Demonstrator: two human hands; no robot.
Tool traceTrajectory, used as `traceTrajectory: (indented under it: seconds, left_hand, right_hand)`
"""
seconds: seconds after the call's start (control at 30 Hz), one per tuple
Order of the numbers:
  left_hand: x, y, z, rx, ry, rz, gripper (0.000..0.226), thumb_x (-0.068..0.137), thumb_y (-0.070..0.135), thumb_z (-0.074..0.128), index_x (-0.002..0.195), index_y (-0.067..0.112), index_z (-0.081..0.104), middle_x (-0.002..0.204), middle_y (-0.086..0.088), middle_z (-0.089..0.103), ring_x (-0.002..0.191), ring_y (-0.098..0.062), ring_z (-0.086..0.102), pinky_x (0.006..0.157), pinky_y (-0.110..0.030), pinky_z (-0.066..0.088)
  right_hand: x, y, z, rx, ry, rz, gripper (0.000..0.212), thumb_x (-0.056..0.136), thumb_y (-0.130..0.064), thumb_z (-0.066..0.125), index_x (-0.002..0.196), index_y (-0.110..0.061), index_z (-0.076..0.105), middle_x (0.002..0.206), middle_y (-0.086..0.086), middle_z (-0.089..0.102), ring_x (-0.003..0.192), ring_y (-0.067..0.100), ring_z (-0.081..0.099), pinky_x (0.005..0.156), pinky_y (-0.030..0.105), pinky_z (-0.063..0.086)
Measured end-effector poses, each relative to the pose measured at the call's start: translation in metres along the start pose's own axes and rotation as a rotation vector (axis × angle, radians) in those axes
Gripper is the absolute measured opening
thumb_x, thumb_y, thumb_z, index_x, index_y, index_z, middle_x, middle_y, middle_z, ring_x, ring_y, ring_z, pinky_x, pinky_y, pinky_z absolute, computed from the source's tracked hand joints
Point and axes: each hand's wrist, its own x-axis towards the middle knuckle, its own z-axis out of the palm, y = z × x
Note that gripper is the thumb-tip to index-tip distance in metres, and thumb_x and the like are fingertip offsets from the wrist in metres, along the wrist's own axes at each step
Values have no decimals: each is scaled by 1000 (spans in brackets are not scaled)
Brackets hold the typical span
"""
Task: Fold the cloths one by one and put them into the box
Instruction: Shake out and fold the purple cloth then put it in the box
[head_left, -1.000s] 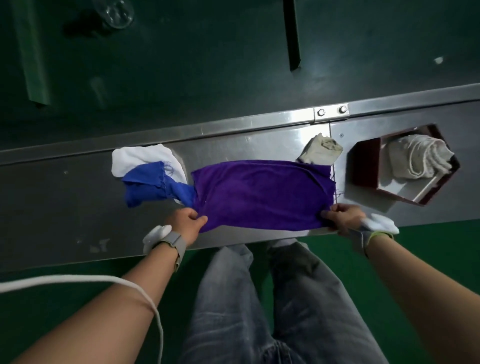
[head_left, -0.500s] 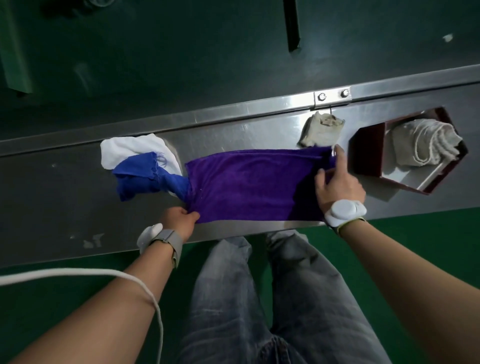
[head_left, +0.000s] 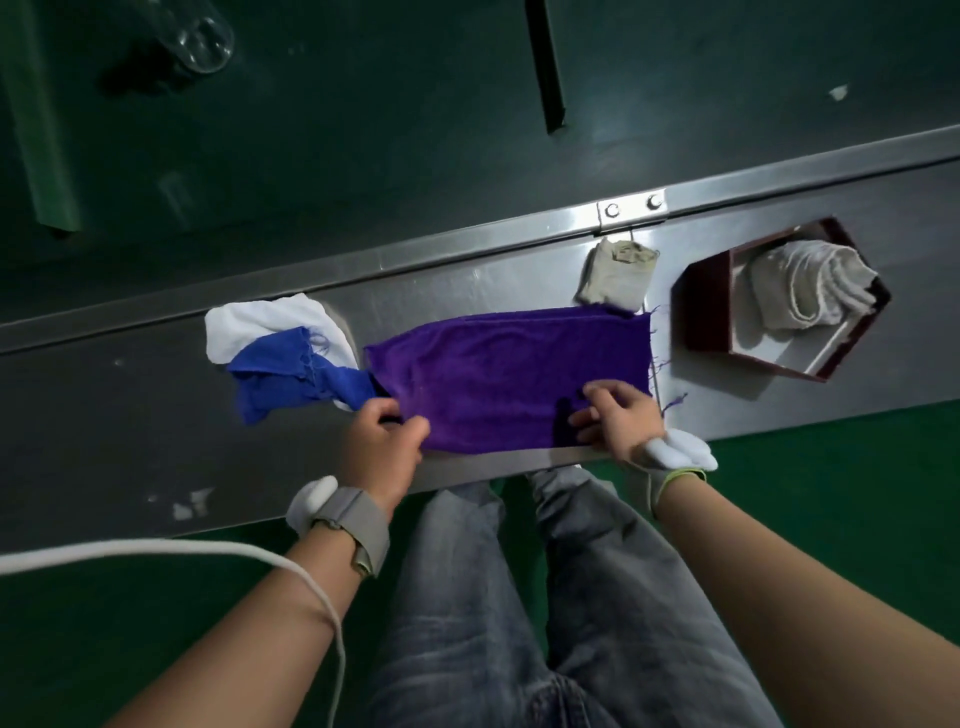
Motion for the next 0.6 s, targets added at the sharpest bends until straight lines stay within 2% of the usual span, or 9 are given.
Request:
traceTrajectory:
  seconds: [0.13,0.2,0.27,0.3,0.37,0.4,0.43,0.5,0.6]
  left_hand:
    - [-40,40,60,-5,-173,301,20,60,25,62,77,31,53,55,6,56,48,-9,50,54,-26,44]
    - [-55,51,101,63,-231,400,22,61,27,63,78,31,51,54,5,56,49,-5,50,54,-23,43]
    - [-65,51,140,148,-367,444,29,65,25,68,90,32,54,57,6,58,54,-5,54,58,-24,42]
    - [-66,50,149,242,-464,452,38,67,29,70,101,33,54,62,7,62,61,-6,58,62,-24,44]
    - [-62,39,169,548,-659,399,56,68,42,71,120,30,53,86,4,70,84,-16,65,73,-27,48]
    - [-59,32,174,699,-668,358,52,69,46,69,116,27,58,94,-1,70,89,-23,65,74,-29,50]
    - [-55,25,173,797,-607,330,42,71,47,66,105,22,64,95,-4,70,89,-28,65,72,-31,50]
    - [-43,12,162,796,-364,317,28,75,42,62,83,15,63,87,-7,69,81,-30,63,64,-31,48]
    - [-26,-3,147,593,-69,301,27,78,32,69,84,17,47,89,-4,54,74,-22,53,62,-28,35]
  right_hand:
    - [-7,-18,-10,255,-368,210,45,83,-59,53,104,-22,65,88,5,76,76,19,69,69,31,50]
    - [-2,-19,-24,358,-415,194,55,73,-67,54,102,-23,67,86,4,75,74,17,70,68,31,51]
    - [7,-16,-41,380,-342,160,54,69,-67,58,92,-20,69,76,3,72,67,18,68,62,29,53]
    - [10,-17,-44,279,-235,128,53,70,-66,60,89,-18,70,78,5,72,71,20,68,66,31,54]
    - [22,-9,-61,-109,32,71,60,73,-72,55,93,-17,71,90,7,70,85,25,65,85,36,51]
    - [26,-3,-68,-298,96,43,63,73,-75,50,94,-19,69,92,6,68,87,27,63,87,37,48]
    - [27,1,-73,-436,98,25,65,73,-77,47,94,-20,67,91,6,66,86,28,61,85,36,47]
    - [23,9,-76,-588,94,-4,63,73,-76,48,99,-21,62,94,6,65,89,30,61,78,34,44]
    - [14,17,-72,-567,210,-55,55,73,-62,63,104,-19,51,102,10,66,94,33,62,79,35,49]
